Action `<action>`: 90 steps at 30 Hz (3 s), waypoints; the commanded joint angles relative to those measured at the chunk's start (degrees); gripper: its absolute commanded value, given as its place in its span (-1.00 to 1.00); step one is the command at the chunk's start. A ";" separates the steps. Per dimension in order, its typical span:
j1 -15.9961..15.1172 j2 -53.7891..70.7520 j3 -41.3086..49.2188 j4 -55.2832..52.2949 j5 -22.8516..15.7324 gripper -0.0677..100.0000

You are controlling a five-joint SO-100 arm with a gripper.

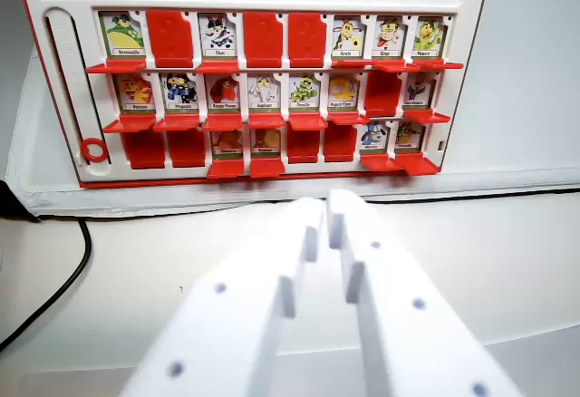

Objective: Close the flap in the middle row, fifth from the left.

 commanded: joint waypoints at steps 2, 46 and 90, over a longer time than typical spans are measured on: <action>-0.09 1.76 -0.97 -2.20 -0.44 -1.00; 8.00 -1.05 20.92 -25.31 -5.80 -1.00; 3.69 -43.42 19.51 -64.34 -2.55 -1.00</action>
